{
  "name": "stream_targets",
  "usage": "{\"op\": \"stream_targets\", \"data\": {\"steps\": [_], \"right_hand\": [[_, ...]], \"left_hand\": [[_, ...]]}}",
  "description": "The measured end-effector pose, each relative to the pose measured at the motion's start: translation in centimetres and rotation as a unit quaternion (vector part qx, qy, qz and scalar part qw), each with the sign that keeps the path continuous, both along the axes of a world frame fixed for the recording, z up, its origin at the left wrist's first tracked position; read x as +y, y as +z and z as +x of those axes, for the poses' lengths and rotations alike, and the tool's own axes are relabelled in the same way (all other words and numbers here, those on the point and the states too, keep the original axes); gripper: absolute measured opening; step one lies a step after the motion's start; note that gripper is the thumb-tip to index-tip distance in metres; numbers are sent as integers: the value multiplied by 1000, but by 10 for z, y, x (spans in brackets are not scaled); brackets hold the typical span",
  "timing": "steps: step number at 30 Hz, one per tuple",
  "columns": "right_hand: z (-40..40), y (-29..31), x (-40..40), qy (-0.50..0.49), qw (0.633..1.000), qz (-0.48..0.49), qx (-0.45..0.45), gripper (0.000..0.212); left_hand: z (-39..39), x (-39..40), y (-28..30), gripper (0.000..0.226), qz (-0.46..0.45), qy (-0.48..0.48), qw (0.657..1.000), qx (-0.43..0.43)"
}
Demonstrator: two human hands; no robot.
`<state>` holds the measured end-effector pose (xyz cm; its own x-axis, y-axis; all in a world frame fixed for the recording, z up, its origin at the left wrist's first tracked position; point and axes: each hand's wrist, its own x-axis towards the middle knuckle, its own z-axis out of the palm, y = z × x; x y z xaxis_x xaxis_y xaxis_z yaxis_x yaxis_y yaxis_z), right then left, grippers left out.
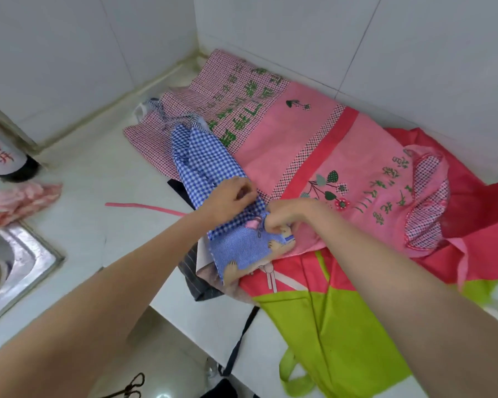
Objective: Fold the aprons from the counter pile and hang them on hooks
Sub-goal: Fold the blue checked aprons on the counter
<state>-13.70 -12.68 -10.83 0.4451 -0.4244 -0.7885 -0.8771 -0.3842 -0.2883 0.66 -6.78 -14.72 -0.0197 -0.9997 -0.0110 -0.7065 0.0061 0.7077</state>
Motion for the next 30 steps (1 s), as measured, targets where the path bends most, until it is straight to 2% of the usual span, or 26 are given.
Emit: {"op": "stream_targets", "data": {"steps": [1, 2, 4, 5, 8, 11, 13, 15, 17, 19, 20, 22, 23, 25, 26, 28, 30], "right_hand": [[4, -2, -2, -16, 1000, 5, 4, 21], [4, -3, -3, -34, 999, 12, 3, 16], [6, -3, -4, -83, 996, 31, -13, 13], [3, -3, -5, -108, 993, 36, -24, 16], [-2, -3, 0, -160, 985, 33, -61, 20], [-14, -13, 6, -193, 975, -21, -112, 24], [-23, -22, 10, -210, 967, -64, -126, 26], [-29, -27, 12, -215, 965, -84, -126, 29], [-30, -22, 12, -157, 967, -164, -117, 23], [-28, -12, 16, -7, 943, -303, -136, 30], [-26, -7, 21, 77, 926, -332, -160, 39], [-26, -5, 30, 219, 916, -295, -161, 52], [-28, -8, 35, 259, 918, -266, -136, 59], [-36, -16, 42, 288, 921, -249, -82, 78], [-40, -21, 43, 292, 919, -256, -71, 84], [-40, -27, 44, 297, 908, -282, -81, 81], [-31, -27, 40, 302, 903, -289, -104, 72]], "left_hand": [[4, 8, 8, 24, 39, 19, 995, 92], [7, 18, 13, 29, 104, 9, 984, 144], [21, 37, 13, 35, 217, -62, 970, 88], [26, 44, 7, 35, 234, -85, 968, 42], [28, 56, -12, 26, 173, -43, 984, 1], [16, 56, -25, 31, 115, 10, 991, -74], [12, 55, -31, 35, 64, 35, 985, -159], [12, 56, -33, 33, -71, 4, 957, -280], [15, 56, -35, 26, -152, -34, 917, -368], [16, 55, -33, 28, -150, -66, 914, -370], [15, 55, -30, 31, -135, -81, 920, -358], [16, 55, -25, 33, -86, -102, 934, -330], [18, 55, -25, 31, -85, -110, 934, -329], [22, 58, -25, 16, -107, -117, 926, -343], [25, 60, -26, 19, -115, -115, 925, -342], [29, 69, -32, 36, -130, -107, 938, -304], [31, 81, -30, 36, -121, -73, 957, -255]]}}
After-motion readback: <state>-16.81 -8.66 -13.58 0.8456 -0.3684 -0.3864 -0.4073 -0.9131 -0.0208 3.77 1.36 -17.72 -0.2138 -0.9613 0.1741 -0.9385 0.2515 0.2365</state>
